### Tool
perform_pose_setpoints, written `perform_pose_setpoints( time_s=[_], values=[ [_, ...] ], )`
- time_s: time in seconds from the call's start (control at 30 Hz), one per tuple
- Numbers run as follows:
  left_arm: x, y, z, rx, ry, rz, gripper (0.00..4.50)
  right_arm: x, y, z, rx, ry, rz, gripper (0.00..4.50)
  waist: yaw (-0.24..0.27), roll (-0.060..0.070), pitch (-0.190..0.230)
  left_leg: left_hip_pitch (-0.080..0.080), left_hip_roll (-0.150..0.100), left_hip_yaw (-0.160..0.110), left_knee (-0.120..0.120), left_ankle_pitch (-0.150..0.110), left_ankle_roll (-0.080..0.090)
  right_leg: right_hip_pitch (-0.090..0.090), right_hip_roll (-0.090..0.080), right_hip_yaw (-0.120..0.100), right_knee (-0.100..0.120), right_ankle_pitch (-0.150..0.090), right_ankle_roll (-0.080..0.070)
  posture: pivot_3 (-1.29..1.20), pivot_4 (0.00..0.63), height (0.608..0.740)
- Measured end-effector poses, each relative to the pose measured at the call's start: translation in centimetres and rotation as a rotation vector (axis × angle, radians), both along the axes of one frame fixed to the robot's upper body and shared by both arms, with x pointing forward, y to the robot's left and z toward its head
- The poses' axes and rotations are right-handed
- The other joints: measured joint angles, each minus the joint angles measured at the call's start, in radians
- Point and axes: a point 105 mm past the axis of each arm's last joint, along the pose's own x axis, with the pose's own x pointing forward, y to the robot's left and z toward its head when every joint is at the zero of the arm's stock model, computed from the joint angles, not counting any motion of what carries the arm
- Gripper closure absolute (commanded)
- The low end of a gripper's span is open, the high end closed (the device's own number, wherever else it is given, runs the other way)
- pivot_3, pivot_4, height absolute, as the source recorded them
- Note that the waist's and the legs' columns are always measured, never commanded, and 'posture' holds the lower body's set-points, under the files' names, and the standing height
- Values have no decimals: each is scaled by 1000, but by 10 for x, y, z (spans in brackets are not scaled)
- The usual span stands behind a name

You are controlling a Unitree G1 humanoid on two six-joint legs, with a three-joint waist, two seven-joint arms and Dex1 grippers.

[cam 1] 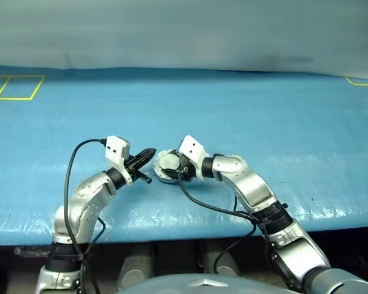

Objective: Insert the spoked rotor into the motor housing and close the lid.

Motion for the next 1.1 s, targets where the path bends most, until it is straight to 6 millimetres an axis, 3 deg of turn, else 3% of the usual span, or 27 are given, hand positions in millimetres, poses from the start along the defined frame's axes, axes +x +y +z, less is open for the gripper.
perform_pose_setpoints(
  time_s=[0.4, 0.9, 1.03, 1.1],
  values=[
    [8, 7, -20, 112, 141, -59, 4500, -1, 0, 0, 6, 0, -10, 1473, -2, 0, 0, 0, 0, 0, -1, 0, 0, -1, 0, 0, 0, 0, 0, 0, 150, 740],
    [6, -3, -20, 184, 116, -138, 4500, -4, -1, -1, 25, 16, -39, 1473, 3, 0, 0, 0, 0, 0, -1, 0, -1, 0, 0, 0, -1, 0, 0, 0, 150, 740],
    [5, -5, -20, 191, 112, -150, 4500, -11, -4, -4, 58, 41, -64, 139, 6, 0, -1, 0, -1, 0, -2, 0, -1, 0, -1, 0, -1, 0, 0, 0, 150, 740],
    [5, -6, -20, 193, 110, -155, 4500, -17, -8, -5, 74, 41, -81, 29, 7, 0, -1, 0, -1, 0, -3, 0, -1, 0, -1, 0, -2, 0, 0, 0, 150, 740]
  ],
)
